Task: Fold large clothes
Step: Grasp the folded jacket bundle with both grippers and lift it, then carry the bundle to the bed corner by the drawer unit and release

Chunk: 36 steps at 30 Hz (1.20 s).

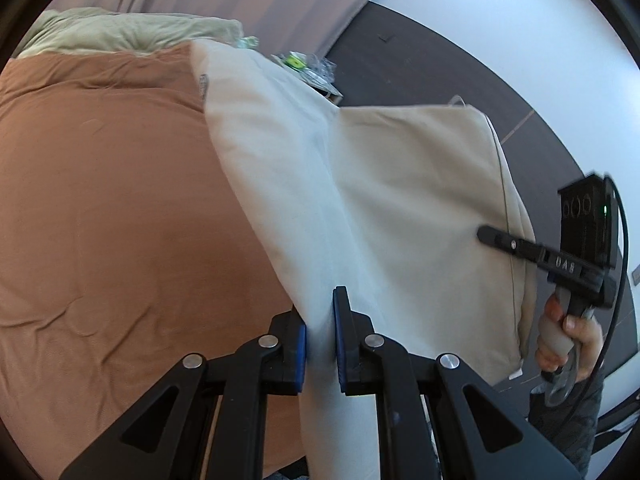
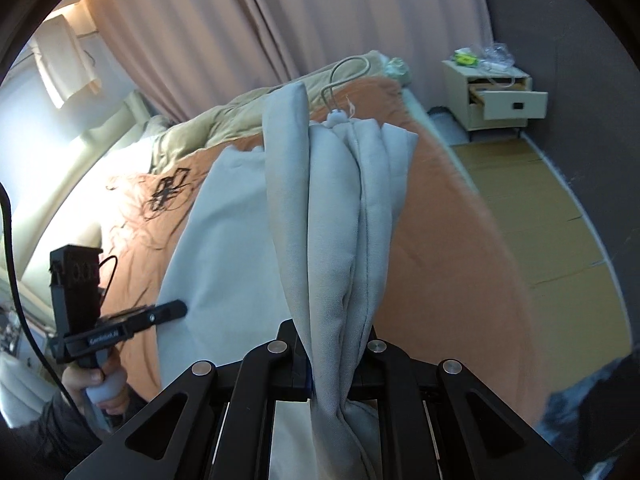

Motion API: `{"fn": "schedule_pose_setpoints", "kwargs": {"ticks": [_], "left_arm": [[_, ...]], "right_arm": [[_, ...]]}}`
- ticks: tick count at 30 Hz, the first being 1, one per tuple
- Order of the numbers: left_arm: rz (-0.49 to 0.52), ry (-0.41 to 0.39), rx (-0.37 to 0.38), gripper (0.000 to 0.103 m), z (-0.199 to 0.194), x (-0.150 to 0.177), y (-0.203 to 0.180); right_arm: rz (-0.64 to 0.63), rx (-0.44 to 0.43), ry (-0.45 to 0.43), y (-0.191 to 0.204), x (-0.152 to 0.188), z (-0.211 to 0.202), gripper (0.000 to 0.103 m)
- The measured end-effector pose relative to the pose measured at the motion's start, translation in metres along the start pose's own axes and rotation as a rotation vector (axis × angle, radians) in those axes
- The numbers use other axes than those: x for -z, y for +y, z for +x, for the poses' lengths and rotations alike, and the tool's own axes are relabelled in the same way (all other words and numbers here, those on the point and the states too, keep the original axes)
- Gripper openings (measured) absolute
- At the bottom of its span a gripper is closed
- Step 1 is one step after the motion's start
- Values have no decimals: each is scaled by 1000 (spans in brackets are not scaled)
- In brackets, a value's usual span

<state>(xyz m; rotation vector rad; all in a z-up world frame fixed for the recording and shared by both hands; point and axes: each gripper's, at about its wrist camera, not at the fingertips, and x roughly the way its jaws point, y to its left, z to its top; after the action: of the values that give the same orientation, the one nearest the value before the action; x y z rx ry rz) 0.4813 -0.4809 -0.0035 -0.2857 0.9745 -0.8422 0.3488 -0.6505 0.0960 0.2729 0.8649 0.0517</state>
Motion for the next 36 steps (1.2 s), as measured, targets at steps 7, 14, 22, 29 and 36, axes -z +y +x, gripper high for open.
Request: {"fn": "schedule_pose_setpoints", "kwargs": {"ticks": [7, 14, 22, 29, 36], "left_arm": [[45, 52, 7, 13, 53, -4, -29], [50, 165, 10, 13, 118, 11, -16], [-22, 314, -96, 20, 183, 37, 34], [-20, 326, -73, 24, 166, 34, 47], [-15, 323, -61, 24, 168, 39, 32]], "right_arm": [[20, 78, 24, -44, -9, -5, 10], [124, 137, 101, -118, 0, 38, 10], [282, 373, 193, -199, 43, 113, 42], [433, 359, 25, -228, 76, 48, 66], [560, 375, -6, -222, 146, 15, 66]]}}
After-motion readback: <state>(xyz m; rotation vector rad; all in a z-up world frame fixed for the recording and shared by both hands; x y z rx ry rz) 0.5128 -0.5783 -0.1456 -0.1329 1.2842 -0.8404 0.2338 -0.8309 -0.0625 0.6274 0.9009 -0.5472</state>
